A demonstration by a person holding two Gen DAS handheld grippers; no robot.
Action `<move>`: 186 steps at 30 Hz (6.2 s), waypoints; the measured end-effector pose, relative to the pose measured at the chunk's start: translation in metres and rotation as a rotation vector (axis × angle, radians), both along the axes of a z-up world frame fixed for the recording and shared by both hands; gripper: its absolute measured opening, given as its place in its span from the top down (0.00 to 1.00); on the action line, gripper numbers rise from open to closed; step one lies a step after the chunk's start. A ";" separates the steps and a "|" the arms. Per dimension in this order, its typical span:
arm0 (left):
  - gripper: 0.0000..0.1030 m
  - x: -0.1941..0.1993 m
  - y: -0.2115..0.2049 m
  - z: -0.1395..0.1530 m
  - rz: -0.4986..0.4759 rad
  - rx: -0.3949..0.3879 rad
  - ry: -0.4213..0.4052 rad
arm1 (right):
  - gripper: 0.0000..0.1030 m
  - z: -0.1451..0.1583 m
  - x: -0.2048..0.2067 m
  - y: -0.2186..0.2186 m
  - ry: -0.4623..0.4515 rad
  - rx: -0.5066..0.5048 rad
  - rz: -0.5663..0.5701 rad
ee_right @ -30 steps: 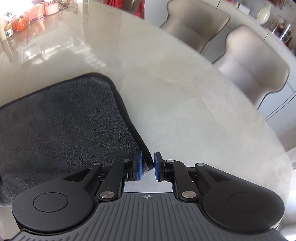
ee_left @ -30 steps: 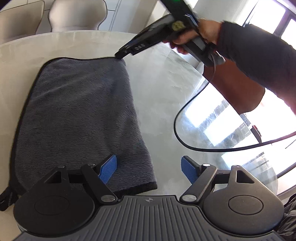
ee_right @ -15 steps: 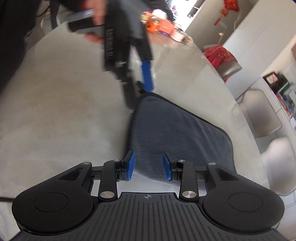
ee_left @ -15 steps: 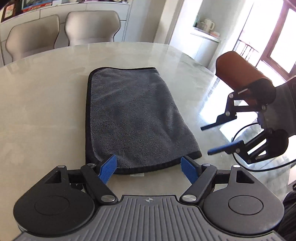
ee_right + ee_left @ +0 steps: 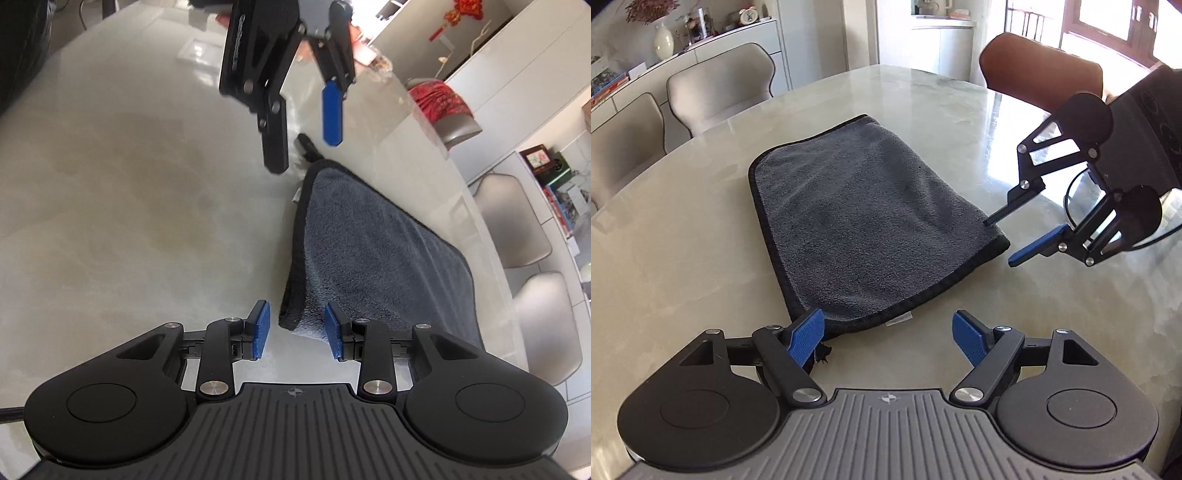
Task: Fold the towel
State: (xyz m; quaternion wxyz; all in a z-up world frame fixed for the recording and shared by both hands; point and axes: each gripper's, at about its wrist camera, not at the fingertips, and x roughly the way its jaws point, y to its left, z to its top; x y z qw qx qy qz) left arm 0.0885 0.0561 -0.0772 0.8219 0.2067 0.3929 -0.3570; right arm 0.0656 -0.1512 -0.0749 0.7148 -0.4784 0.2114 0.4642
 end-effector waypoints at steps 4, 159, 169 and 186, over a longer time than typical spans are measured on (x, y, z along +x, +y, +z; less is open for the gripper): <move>0.22 0.000 -0.006 -0.003 -0.052 0.032 -0.025 | 0.74 0.005 0.018 0.007 0.064 -0.004 -0.067; 0.20 0.207 -0.069 -0.020 0.144 -0.175 0.014 | 0.62 0.020 0.184 -0.064 0.383 0.505 -0.784; 0.20 0.232 -0.083 -0.032 0.149 -0.176 -0.042 | 0.62 -0.005 0.198 -0.057 0.280 0.397 -0.810; 0.14 0.168 -0.065 0.034 0.335 -0.268 -0.040 | 0.41 0.032 0.163 -0.058 0.239 0.497 -0.956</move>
